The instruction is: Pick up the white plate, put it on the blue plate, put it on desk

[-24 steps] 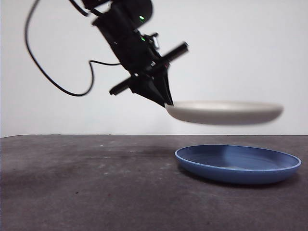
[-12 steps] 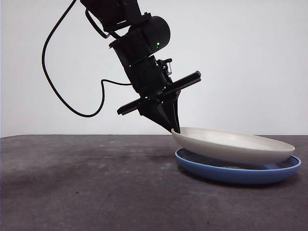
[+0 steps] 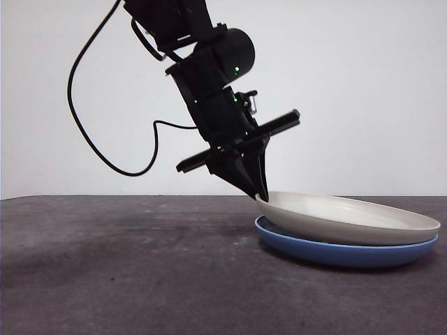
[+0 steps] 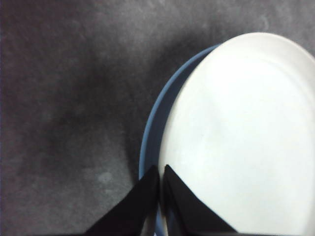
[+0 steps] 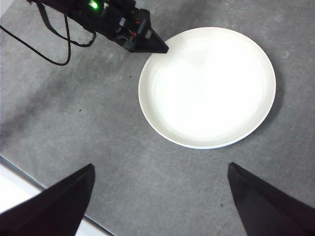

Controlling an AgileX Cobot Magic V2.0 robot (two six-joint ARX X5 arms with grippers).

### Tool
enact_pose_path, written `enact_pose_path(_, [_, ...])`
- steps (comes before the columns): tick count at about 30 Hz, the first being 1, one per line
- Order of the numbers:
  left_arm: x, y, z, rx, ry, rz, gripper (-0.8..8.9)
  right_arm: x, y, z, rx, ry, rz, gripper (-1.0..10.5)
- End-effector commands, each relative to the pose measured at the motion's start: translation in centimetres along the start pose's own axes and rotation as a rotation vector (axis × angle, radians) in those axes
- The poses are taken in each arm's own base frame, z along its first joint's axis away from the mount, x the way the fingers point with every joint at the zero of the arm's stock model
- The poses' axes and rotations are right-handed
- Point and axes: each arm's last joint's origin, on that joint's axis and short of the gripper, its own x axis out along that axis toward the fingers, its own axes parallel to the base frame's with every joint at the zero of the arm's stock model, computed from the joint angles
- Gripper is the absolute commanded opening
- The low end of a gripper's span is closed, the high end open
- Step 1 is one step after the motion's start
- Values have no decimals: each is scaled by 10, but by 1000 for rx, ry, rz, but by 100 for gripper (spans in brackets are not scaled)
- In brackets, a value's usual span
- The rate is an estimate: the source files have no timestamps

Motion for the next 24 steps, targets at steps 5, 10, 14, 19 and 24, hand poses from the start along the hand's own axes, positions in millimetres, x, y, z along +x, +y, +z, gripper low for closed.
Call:
enact_pose_path(5, [16,-6,-3,21,35,-2,99,-3,2,4,0,-15,5,432])
enact_pose_path(10, [7,-11,2,28,14,-10,256,-3,2,4,0,-15,6,432])
enact_pose_path(14, [-2,-15,9,53,7,-12,260,-3,2,4,1,-14,6,432])
enact_pose_path(19, [-17,-22,20,97,-1,-15,260,-3,2,4,1,-13,5,432])
enact_pose_path(24, [-38,-28,28,134,7,-11,260,-3,2,4,1,-13,5,432])
